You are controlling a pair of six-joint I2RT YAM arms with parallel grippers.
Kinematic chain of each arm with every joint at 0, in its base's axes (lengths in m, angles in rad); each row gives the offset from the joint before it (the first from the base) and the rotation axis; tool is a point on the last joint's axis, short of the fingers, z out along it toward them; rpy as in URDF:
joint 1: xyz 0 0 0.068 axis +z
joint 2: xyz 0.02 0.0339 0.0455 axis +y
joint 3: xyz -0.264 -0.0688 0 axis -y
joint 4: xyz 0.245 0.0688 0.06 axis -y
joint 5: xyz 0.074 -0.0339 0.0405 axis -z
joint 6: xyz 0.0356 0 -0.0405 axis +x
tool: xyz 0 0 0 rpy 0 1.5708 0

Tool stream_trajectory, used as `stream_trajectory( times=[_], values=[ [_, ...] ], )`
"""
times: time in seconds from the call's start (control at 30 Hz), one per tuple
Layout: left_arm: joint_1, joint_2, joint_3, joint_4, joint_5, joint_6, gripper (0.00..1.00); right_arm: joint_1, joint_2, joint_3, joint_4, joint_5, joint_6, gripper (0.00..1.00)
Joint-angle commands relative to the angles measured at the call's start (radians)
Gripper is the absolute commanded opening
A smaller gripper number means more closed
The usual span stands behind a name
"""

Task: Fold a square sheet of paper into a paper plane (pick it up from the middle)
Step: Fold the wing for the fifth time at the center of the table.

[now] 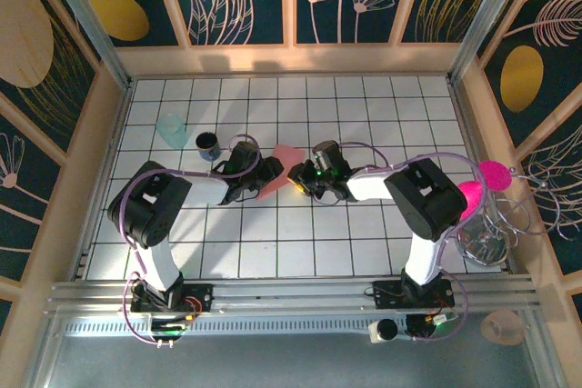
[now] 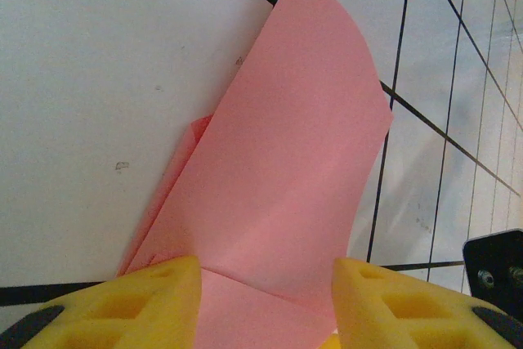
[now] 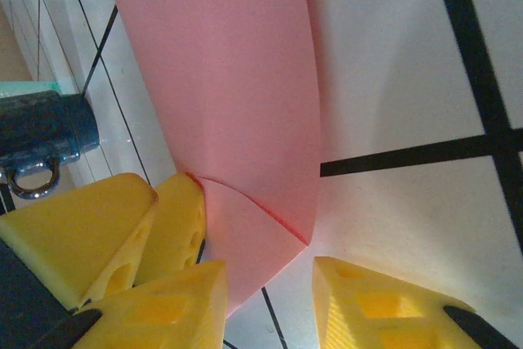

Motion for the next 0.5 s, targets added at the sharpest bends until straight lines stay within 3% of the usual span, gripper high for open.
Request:
stream_trajectory(
  times=[0.0,0.47],
  values=[
    [-0.001,0.012,-0.025,-0.048,0.02,-0.011,0.47,0.007,0.022,0.028,0.026,-0.007,-0.006,0.32],
    [0.0,-0.008,-0.022,-0.06,0.016,0.002,0.47,0.0,0.031,0.025,0.074,0.001,0.006,0.24]
  ],
)
